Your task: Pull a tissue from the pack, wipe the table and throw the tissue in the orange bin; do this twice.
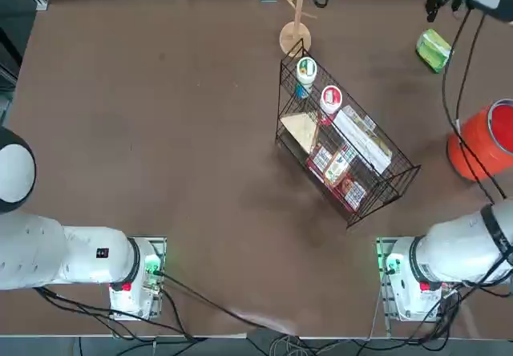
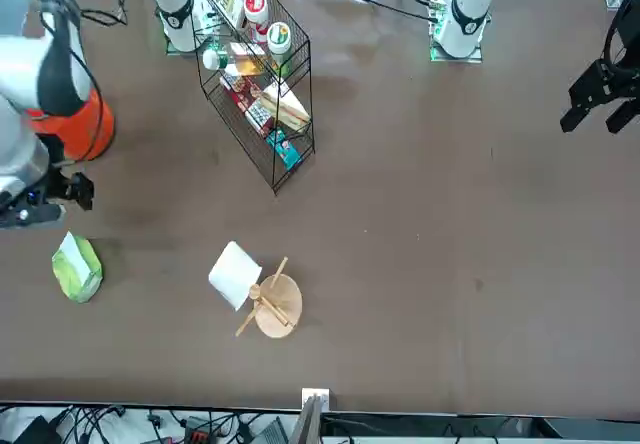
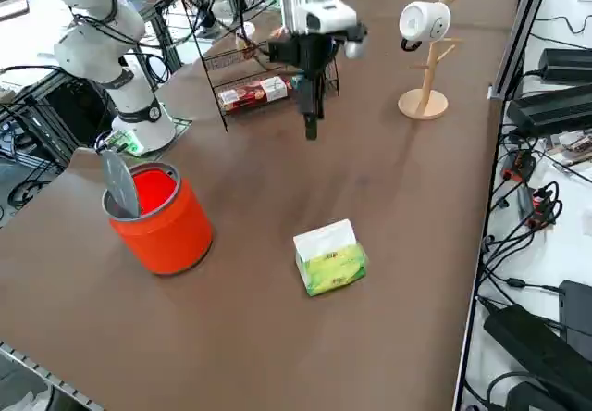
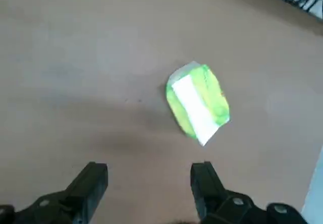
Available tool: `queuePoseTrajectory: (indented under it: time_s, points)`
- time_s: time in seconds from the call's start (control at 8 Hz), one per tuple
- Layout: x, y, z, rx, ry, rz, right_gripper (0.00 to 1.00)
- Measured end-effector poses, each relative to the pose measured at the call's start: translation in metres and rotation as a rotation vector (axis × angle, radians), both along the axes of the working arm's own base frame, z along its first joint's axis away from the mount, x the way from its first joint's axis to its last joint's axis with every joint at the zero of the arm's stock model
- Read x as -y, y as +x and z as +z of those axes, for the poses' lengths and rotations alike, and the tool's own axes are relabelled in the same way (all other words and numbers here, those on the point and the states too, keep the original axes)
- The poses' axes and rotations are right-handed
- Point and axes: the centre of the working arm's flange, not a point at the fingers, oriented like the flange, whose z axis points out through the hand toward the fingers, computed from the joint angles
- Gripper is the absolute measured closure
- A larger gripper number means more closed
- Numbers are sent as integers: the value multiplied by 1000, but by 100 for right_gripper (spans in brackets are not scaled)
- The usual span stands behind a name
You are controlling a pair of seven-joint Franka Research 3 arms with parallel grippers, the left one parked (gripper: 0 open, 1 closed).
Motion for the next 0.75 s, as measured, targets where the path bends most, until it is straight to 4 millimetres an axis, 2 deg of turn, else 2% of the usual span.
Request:
queuePoseTrajectory:
  time_s: [0.12,0.38,0.5,0.75]
  points:
    - [14,3,-30,-9,-40,74,0]
    - [52,8,-76,-34,-119,196,0]
    - [61,8,-96,-58,-169,249,2]
    - [65,9,-128,-93,-213,317,4]
